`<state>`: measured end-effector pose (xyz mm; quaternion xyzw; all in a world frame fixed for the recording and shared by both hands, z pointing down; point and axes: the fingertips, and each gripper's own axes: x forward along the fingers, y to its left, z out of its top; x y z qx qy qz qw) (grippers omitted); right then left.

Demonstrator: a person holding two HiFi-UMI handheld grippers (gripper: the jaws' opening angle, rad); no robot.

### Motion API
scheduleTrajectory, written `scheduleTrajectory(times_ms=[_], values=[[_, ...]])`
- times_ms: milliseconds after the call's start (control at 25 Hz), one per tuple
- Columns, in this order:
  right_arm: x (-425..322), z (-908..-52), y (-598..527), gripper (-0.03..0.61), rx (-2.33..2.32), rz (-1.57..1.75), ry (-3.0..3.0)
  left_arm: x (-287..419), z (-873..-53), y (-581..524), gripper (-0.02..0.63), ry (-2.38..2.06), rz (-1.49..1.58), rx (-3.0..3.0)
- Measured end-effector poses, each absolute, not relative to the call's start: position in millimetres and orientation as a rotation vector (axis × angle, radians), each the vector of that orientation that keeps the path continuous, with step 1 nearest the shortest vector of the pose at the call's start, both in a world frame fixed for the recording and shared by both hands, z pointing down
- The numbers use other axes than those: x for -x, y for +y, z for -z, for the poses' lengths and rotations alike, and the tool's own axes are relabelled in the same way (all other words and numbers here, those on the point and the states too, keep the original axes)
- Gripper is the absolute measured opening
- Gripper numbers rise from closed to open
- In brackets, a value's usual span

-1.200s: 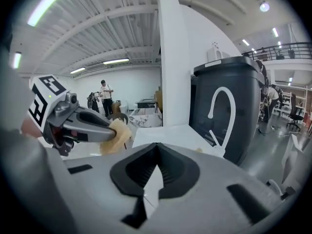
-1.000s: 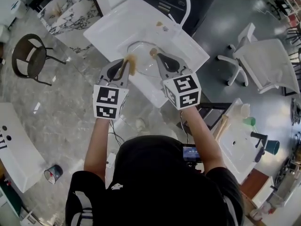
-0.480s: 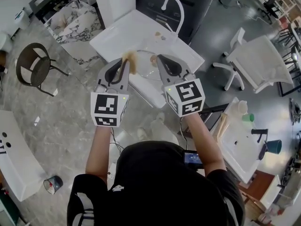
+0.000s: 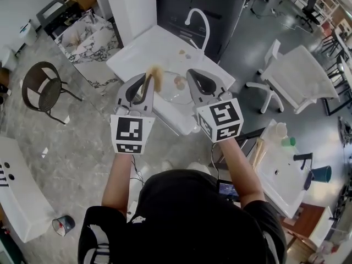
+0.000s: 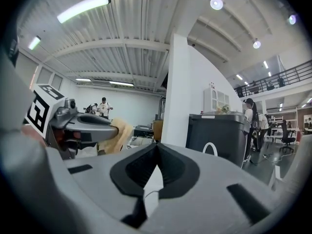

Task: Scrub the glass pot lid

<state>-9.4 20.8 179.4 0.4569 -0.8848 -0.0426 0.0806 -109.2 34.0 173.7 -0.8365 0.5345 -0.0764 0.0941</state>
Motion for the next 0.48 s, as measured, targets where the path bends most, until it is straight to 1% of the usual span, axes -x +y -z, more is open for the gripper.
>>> scheduleTrajectory(times_ms=[480], values=[[-19, -157, 22, -0.003, -1.297, 0.154, -2.71, 69, -151, 39, 0.018, 1.641, 0.17, 2.493]])
